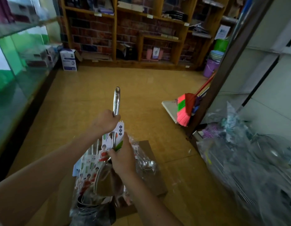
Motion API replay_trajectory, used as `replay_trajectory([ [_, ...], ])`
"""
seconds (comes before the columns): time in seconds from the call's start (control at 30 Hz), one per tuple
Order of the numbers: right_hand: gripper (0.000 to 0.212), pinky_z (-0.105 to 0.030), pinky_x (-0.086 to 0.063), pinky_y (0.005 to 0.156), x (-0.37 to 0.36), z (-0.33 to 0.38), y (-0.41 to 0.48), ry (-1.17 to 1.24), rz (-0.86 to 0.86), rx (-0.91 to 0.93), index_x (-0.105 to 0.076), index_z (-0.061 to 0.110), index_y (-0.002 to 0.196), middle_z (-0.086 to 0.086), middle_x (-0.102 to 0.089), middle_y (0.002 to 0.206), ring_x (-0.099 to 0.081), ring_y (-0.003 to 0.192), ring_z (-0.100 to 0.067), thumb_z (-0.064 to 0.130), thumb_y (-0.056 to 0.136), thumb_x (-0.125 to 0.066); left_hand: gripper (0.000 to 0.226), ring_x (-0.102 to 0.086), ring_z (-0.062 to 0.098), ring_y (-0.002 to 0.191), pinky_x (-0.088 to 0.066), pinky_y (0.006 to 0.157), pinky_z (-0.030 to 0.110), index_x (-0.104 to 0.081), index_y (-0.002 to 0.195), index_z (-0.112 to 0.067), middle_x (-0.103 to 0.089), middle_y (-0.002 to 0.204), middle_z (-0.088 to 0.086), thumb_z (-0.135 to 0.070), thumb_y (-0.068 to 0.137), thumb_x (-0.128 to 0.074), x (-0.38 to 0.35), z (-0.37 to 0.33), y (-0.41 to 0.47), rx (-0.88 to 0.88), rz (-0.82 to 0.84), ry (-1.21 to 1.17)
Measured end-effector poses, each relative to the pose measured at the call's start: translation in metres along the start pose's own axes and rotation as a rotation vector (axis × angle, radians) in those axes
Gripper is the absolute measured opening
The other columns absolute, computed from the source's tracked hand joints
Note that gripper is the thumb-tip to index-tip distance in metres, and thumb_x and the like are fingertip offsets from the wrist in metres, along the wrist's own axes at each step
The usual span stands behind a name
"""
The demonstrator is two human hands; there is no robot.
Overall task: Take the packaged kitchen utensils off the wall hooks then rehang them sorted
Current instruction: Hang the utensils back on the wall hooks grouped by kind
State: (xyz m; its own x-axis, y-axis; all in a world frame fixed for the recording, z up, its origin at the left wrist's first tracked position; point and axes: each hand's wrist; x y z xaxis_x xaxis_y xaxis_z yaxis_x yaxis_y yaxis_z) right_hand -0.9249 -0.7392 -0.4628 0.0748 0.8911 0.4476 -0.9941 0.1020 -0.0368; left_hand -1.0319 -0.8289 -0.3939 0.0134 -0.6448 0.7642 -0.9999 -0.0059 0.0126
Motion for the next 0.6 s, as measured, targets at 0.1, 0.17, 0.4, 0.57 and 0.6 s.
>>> replay_trajectory([
  [0.1,0.087,-0.025,-0.047,0.091,0.041,0.015,-0.006,-0.018,-0.111,0.09,0.0,0.036,0.159,0.002,-0.04,0.151,-0.053,0.126,-0.017,0.022,0.099,-0.061,0.042,-0.043,0.019,0.048,-0.031,0.046,0.027,-0.046,0.062,-0.009,-0.047,0.055,0.006,-0.029,0.098,-0.048,0.011,-0.053,-0.014,-0.093,-0.043,-0.058],
  [0.17,0.085,-0.022,-0.046,0.083,0.069,0.021,-0.011,-0.065,-0.192,0.161,0.001,0.039,0.158,0.004,-0.041,0.148,-0.056,0.119,-0.015,0.024,0.1,-0.059,0.038,-0.046,0.021,0.051,-0.033,0.048,0.027,-0.049,0.067,-0.009,-0.05,0.059,0.006,-0.031,0.098,-0.048,0.014,-0.09,-0.024,-0.159,-0.068,-0.082],
  [0.4,0.086,-0.012,-0.052,0.075,0.203,0.024,-0.051,-0.018,-0.408,0.241,-0.001,0.051,0.152,0.021,-0.057,0.122,-0.064,0.086,0.01,0.014,0.099,-0.058,0.037,-0.04,0.015,0.051,-0.027,0.048,0.03,-0.046,0.068,-0.011,-0.045,0.06,0.004,-0.028,0.1,-0.047,-0.001,-0.239,-0.086,-0.417,-0.045,-0.143],
  [0.57,0.084,-0.017,-0.055,0.073,0.306,0.011,-0.102,-0.034,-0.597,0.239,-0.001,0.054,0.15,0.014,-0.057,0.128,-0.066,0.088,0.005,0.016,0.1,-0.058,0.037,-0.041,0.021,0.051,-0.027,0.049,0.031,-0.052,0.07,-0.007,-0.046,0.058,0.007,-0.028,0.1,-0.047,-0.032,-0.342,-0.148,-0.636,0.03,-0.218],
  [0.6,0.085,-0.02,-0.056,0.074,0.325,0.007,-0.115,-0.031,-0.638,0.232,-0.002,0.054,0.151,0.012,-0.058,0.128,-0.066,0.09,0.002,0.017,0.099,-0.058,0.038,-0.043,0.02,0.052,-0.026,0.048,0.031,-0.053,0.071,-0.007,-0.047,0.058,0.005,-0.031,0.1,-0.047,-0.039,-0.362,-0.161,-0.663,0.035,-0.218],
])
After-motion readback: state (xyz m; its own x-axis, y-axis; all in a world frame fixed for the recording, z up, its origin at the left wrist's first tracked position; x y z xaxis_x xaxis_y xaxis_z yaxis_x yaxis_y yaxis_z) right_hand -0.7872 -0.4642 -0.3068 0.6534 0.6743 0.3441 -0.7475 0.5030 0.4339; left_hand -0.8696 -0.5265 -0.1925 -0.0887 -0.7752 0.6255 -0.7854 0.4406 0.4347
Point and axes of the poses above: each hand's wrist, its own y-axis towards the middle knuckle, its own x-axis out of the back of the hand, z = x × y
